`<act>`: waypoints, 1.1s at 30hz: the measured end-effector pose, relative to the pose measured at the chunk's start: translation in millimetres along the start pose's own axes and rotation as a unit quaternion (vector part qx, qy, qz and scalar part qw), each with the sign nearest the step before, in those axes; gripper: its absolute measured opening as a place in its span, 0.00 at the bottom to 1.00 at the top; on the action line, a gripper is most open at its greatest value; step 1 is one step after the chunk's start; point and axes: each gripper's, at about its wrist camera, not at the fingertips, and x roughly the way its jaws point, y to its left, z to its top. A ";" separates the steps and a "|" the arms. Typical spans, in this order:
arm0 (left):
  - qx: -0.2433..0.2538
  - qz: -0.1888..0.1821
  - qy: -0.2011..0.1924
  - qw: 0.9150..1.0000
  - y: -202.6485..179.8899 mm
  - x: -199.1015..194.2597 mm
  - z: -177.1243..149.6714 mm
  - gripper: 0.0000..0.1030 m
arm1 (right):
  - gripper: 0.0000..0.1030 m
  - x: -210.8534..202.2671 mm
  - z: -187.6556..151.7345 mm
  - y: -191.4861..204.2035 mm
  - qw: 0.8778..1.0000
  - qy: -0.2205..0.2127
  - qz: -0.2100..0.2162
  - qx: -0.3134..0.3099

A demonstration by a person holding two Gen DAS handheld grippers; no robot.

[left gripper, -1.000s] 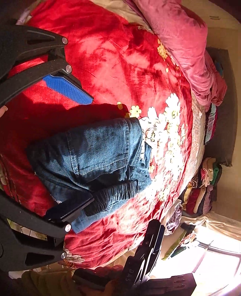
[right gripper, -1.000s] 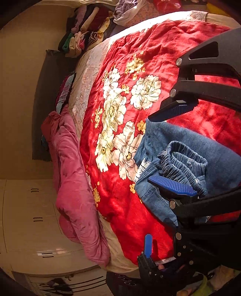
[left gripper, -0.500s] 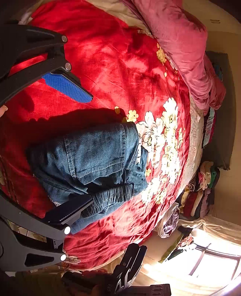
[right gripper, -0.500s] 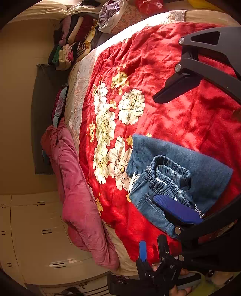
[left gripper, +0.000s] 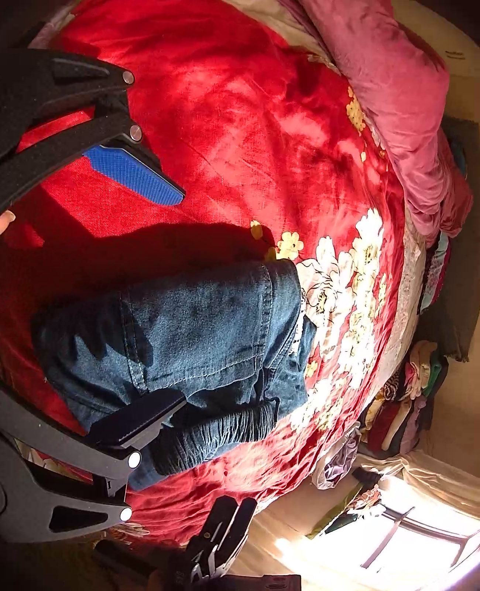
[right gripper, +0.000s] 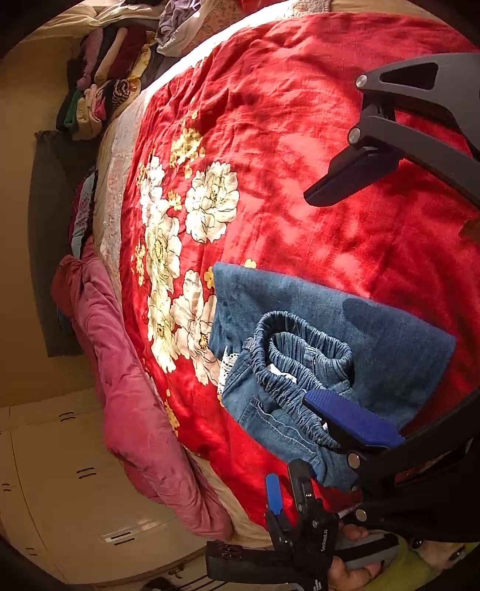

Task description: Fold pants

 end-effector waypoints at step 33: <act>0.007 -0.048 0.010 0.999 -20.8 36.5 17.9 0.23 | 0.22 60.8 4.5 19.4 0.995 0.023 0.099 0.011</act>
